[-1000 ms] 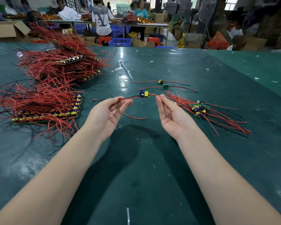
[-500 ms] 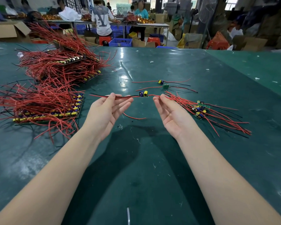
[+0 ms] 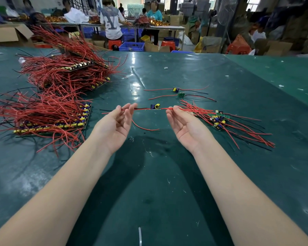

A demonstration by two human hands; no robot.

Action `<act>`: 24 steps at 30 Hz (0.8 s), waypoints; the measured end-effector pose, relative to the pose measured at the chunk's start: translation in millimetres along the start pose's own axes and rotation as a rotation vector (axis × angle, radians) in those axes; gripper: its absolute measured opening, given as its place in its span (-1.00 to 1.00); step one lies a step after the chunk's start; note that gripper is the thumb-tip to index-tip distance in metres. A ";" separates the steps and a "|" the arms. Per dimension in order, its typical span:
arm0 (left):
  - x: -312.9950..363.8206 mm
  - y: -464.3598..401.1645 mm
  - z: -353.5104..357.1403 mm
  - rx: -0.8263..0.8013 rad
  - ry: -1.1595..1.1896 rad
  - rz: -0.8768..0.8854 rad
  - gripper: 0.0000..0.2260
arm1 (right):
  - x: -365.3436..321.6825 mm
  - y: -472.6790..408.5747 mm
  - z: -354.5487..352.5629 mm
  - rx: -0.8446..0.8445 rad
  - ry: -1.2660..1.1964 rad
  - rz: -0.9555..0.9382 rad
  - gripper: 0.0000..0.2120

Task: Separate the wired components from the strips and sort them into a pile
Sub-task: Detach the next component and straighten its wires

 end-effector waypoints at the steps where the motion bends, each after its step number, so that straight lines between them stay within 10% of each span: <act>1: 1.1 0.5 0.1 0.003 -0.013 0.001 -0.78 | -0.4 0.3 0.0 -0.001 0.011 0.017 -0.99; 24: 3.4 -6.1 -4.7 0.053 -0.149 0.163 -0.64 | -2.3 -0.2 -1.1 0.025 -0.073 0.036 -0.78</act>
Point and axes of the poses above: each hand's wrist, its own y-axis away from the middle knuckle, its own z-axis out of the palm, x = y × z, the point moved 3 cm from there along -y, towards the middle knuckle, and after that the axes turned 5 degrees about x, right-handed, at the moved point
